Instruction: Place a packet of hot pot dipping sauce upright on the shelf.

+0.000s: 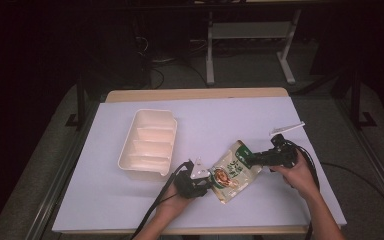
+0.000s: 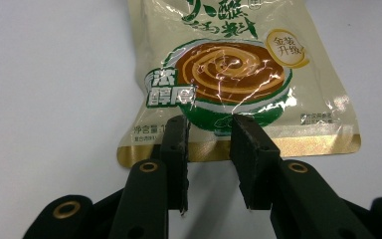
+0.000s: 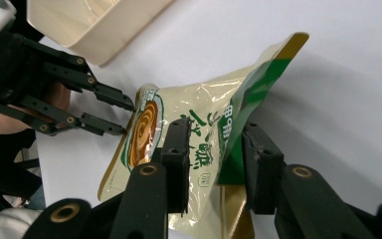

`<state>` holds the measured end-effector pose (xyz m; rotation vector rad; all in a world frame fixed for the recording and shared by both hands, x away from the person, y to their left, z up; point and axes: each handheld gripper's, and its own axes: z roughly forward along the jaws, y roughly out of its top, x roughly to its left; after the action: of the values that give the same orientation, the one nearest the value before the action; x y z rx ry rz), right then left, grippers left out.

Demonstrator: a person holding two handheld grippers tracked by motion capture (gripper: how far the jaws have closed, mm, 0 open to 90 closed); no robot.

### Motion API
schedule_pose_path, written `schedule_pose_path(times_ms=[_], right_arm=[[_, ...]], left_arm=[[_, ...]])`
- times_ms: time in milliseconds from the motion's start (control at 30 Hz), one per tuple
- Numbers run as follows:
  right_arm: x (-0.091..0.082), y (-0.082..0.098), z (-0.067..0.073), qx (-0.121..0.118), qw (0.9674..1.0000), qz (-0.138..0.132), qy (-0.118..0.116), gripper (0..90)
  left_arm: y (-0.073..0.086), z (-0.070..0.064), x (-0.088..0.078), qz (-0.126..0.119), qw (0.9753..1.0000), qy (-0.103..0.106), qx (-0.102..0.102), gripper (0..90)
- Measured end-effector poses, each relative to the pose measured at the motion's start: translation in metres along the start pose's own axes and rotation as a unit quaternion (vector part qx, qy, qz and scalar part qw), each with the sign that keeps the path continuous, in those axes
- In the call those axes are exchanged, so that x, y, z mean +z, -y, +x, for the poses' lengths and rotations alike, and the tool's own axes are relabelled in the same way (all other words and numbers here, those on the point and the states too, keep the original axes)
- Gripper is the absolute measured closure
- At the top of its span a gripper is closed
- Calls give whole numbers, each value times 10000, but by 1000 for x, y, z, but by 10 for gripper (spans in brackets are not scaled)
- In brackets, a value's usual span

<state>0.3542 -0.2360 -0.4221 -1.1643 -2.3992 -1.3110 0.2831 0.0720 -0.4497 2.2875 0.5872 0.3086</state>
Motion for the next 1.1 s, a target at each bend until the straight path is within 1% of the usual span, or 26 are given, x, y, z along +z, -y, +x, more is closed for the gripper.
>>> schedule_pose_path(times_ms=[67,133,167,200,267,333,367,433,467,567,600,767,800,833,867,933,967,1000,1033,1067,1100], right_arm=[[8,-1,2,-8,9999,133,40,689],[11,-1,2,-15,9998,169,58,690],[14,-2,4,-36,9997,214,102,698],[17,-3,4,-35,9995,264,193,705],[20,-3,4,-6,9992,311,234,720],[23,-3,4,7,9988,365,320,745],[24,-4,3,-4,9987,382,344,760],[25,-4,4,0,9985,383,399,801],[25,-5,5,-6,9984,371,430,828],[25,-5,6,-43,9984,355,449,835],[24,-6,8,-60,9984,331,446,851],[22,-7,9,-54,9986,301,424,874],[20,-9,11,-95,9986,302,421,881],[20,-9,11,-95,9986,302,421,881],[19,-10,13,-101,9987,288,411,884],[14,-17,20,-226,9987,238,397,889],[13,-19,22,-263,9987,227,385,890],[11,-22,25,-312,9985,215,389,890],[11,-22,25,-312,9985,215,389,890],[7,-26,32,-390,9984,185,378,892],[7,-26,32,-390,9984,185,378,892]], left_arm=[[0,0,0,-3,10000,-2,6,682],[0,0,0,-9,10000,-4,3,682],[0,0,0,-14,10000,-7,3,682],[0,0,0,-14,10000,-9,6,682],[0,0,0,-16,10000,-8,11,682],[0,-1,0,-22,10000,-23,15,679],[0,0,0,-29,10000,-22,8,660],[0,-1,0,-51,10000,-10,9,654],[0,-1,0,-55,10000,-9,10,645],[0,-2,0,-66,10000,13,49,631],[1,-2,-1,-66,9999,42,90,629],[1,-5,-6,-145,9998,142,86,609],[1,-6,-9,-193,9996,182,86,605],[1,-6,-9,-193,9996,182,86,601],[1,-7,-11,-244,9994,218,72,601],[2,-8,-16,-294,9991,290,77,583],[2,-8,-16,-294,9991,290,77,578],[4,-10,-20,-320,9988,355,66,570],[4,-10,-20,-320,9988,355,66,561],[7,-10,-23,-404,9982,436,49,555],[7,-10,-23,-404,9982,436,49,550]])
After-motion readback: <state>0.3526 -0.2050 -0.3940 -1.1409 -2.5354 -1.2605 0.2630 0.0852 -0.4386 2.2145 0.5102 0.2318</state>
